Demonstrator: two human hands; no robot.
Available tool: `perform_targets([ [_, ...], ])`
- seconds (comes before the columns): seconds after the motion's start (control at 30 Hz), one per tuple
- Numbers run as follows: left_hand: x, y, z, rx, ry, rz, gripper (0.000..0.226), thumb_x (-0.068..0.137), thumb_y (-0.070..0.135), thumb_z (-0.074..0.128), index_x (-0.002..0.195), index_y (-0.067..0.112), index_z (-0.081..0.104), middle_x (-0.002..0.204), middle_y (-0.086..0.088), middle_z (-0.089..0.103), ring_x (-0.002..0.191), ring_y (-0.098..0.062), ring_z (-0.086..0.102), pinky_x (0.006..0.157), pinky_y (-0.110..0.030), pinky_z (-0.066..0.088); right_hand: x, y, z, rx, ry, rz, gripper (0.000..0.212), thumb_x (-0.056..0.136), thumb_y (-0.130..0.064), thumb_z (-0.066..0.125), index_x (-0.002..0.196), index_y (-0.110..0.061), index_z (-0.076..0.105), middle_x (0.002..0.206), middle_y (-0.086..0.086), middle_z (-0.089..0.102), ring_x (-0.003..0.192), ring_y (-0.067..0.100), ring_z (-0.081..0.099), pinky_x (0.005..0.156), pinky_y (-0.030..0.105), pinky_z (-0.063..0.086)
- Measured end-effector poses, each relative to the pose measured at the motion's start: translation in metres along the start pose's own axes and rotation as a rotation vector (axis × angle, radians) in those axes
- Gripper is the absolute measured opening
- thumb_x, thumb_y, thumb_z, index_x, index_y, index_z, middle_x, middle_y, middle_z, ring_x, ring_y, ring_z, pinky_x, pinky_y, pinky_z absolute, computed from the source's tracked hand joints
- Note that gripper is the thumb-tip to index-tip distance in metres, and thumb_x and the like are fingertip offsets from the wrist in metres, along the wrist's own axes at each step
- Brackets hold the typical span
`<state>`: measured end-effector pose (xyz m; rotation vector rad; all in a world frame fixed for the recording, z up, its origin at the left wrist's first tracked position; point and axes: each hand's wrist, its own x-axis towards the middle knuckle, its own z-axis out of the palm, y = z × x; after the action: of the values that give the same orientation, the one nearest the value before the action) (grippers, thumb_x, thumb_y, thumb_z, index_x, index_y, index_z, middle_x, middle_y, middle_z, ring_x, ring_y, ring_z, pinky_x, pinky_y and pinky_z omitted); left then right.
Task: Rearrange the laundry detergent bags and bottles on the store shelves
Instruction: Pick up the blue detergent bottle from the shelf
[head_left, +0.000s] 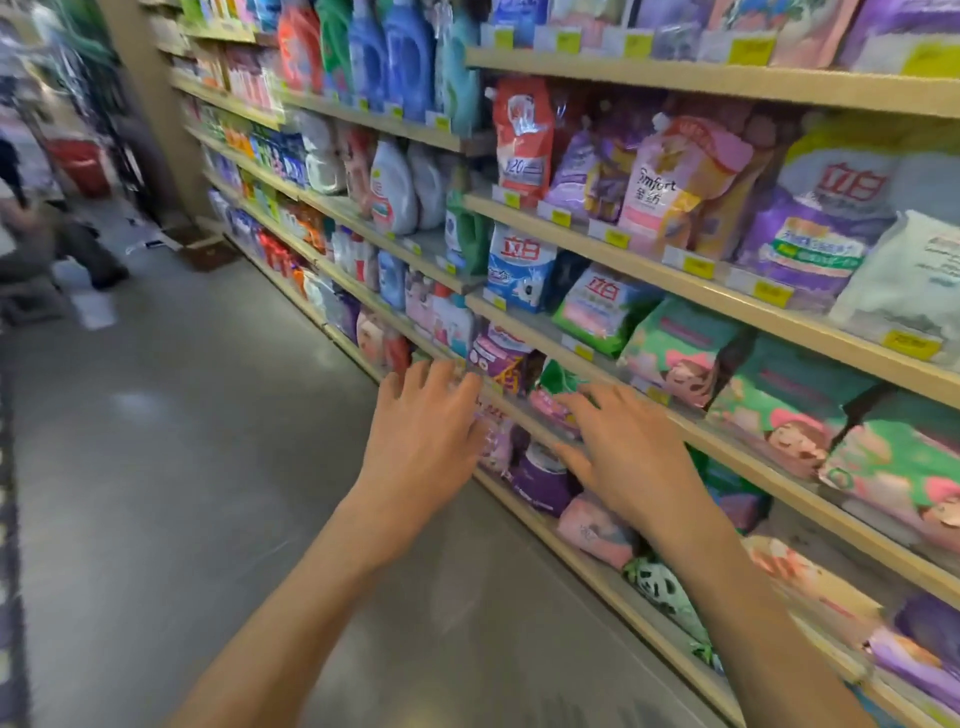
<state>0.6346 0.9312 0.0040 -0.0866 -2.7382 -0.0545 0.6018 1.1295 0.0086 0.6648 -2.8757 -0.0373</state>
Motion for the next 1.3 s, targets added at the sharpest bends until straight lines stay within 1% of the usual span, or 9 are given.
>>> perform_targets([
  [0.13,0.003,-0.061,0.008,0.011,0.008,-0.041,0.036,0.089,0.038,0.063,0.119,0.019,0.061,0.119,-0.006,0.062,0.114,-0.033,0.059,0.090,-0.047,0.048,0.041,-0.047,0.008,0.044,-0.012,0.011,0.051,0.096,-0.048,0.052,0.140,-0.023,0.047,0.139,0.001,0.050,0.128,0.024,0.046,0.101,0.039,0.044],
  [0.23,0.010,-0.097,0.016,0.009,0.007,-0.057,0.036,0.090,0.042,0.061,0.121,0.022,0.060,0.117,-0.004,0.062,0.109,-0.031,0.061,0.087,-0.044,0.049,0.067,-0.071,0.012,0.070,-0.021,0.019,0.054,0.096,-0.049,0.052,0.144,-0.025,0.043,0.139,0.000,0.049,0.128,0.024,0.046,0.102,0.040,0.044],
  [0.33,0.022,-0.128,0.026,-0.002,-0.008,-0.075,0.033,0.089,0.041,0.064,0.116,0.022,0.062,0.114,-0.004,0.063,0.105,-0.031,0.063,0.080,-0.043,0.051,0.094,-0.089,0.016,0.073,-0.039,0.020,0.056,0.097,-0.050,0.051,0.147,-0.027,0.038,0.140,-0.002,0.048,0.130,0.022,0.045,0.103,0.037,0.042],
  [0.47,0.045,-0.164,0.043,-0.018,-0.037,-0.069,0.033,0.086,0.041,0.067,0.113,0.023,0.062,0.112,-0.004,0.063,0.101,-0.031,0.064,0.079,-0.043,0.052,0.137,-0.105,0.028,0.070,-0.057,0.024,0.055,0.097,-0.051,0.050,0.146,-0.028,0.039,0.140,-0.003,0.048,0.127,0.022,0.046,0.102,0.036,0.043],
  [0.63,0.092,-0.219,0.065,-0.007,-0.031,-0.051,0.034,0.087,0.040,0.066,0.116,0.024,0.061,0.114,-0.001,0.062,0.102,-0.029,0.064,0.081,-0.042,0.051,0.208,-0.129,0.047,0.056,-0.067,0.026,0.052,0.097,-0.050,0.050,0.142,-0.028,0.042,0.138,-0.002,0.049,0.125,0.022,0.046,0.099,0.039,0.046],
  [0.77,0.143,-0.275,0.078,0.037,-0.055,-0.028,0.038,0.086,0.044,0.066,0.118,0.024,0.062,0.117,-0.002,0.064,0.104,-0.029,0.065,0.076,-0.041,0.053,0.271,-0.152,0.059,0.082,-0.060,0.022,0.053,0.098,-0.049,0.050,0.147,-0.032,0.035,0.140,-0.005,0.046,0.128,0.021,0.043,0.101,0.036,0.043],
  [0.87,0.180,-0.322,0.088,0.051,-0.088,-0.017,0.038,0.086,0.046,0.065,0.117,0.024,0.062,0.116,-0.001,0.063,0.104,-0.029,0.065,0.078,-0.042,0.053,0.320,-0.171,0.068,0.106,-0.088,0.018,0.053,0.099,-0.051,0.047,0.147,-0.032,0.035,0.140,-0.005,0.044,0.130,0.021,0.042,0.102,0.037,0.042],
  [1.07,0.236,-0.409,0.113,0.028,-0.121,-0.044,0.055,0.081,0.038,0.071,0.132,0.022,0.059,0.113,-0.004,0.067,0.100,-0.031,0.068,0.074,-0.045,0.055,0.409,-0.210,0.079,0.135,-0.120,0.017,0.056,0.099,-0.051,0.045,0.148,-0.028,0.034,0.145,-0.004,0.042,0.133,0.020,0.039,0.105,0.036,0.040],
  [1.3,0.286,-0.484,0.147,-0.015,-0.137,-0.001,0.051,0.079,0.040,0.073,0.125,0.023,0.062,0.107,-0.002,0.067,0.093,-0.031,0.069,0.070,-0.042,0.054,0.486,-0.247,0.098,0.135,-0.134,0.073,0.053,0.099,-0.053,0.045,0.146,-0.030,0.037,0.141,-0.004,0.045,0.131,0.020,0.041,0.104,0.037,0.041],
])
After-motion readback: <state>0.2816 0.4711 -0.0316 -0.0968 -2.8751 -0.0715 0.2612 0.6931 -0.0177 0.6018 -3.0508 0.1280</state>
